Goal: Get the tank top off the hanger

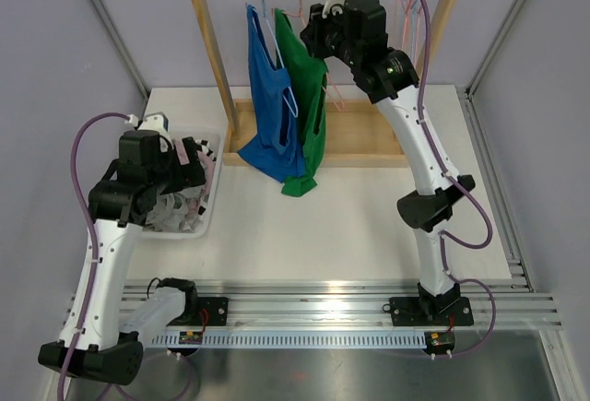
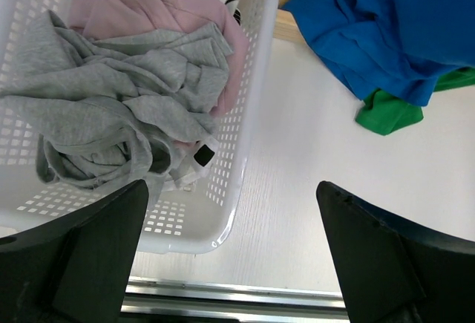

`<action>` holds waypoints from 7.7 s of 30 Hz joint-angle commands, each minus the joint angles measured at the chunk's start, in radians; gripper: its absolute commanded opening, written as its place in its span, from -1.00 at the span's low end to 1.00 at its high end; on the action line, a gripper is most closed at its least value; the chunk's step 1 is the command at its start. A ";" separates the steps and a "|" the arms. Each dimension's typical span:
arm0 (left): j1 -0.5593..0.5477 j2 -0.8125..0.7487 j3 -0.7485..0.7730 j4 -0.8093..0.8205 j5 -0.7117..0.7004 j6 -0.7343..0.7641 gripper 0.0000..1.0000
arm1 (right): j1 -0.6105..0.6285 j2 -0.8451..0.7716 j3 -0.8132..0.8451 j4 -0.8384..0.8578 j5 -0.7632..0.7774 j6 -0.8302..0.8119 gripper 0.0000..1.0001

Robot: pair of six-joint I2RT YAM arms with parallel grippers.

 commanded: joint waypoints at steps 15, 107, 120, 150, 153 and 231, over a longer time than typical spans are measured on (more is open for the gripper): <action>-0.134 -0.009 0.002 0.036 -0.054 -0.004 0.98 | 0.027 -0.041 0.023 0.209 0.043 -0.023 -1.00; -0.689 0.452 0.341 0.471 -0.413 -0.320 -1.00 | 0.027 -1.738 -1.560 0.059 -0.227 0.039 -1.00; -0.806 0.252 -0.082 1.020 0.440 -0.080 -1.00 | 0.027 -1.795 -1.876 0.920 -0.106 0.103 -1.00; -0.951 0.013 -0.216 0.438 -0.159 -0.151 0.88 | 0.027 -1.154 -1.261 0.284 0.347 0.229 -1.00; -0.952 -0.033 -0.190 0.379 -0.185 -0.156 0.98 | 0.025 -1.024 -1.077 0.218 0.423 0.218 -1.00; -1.236 0.556 0.226 0.151 -0.753 -0.325 -1.00 | -0.228 -1.480 -1.156 -0.043 -0.066 0.132 0.99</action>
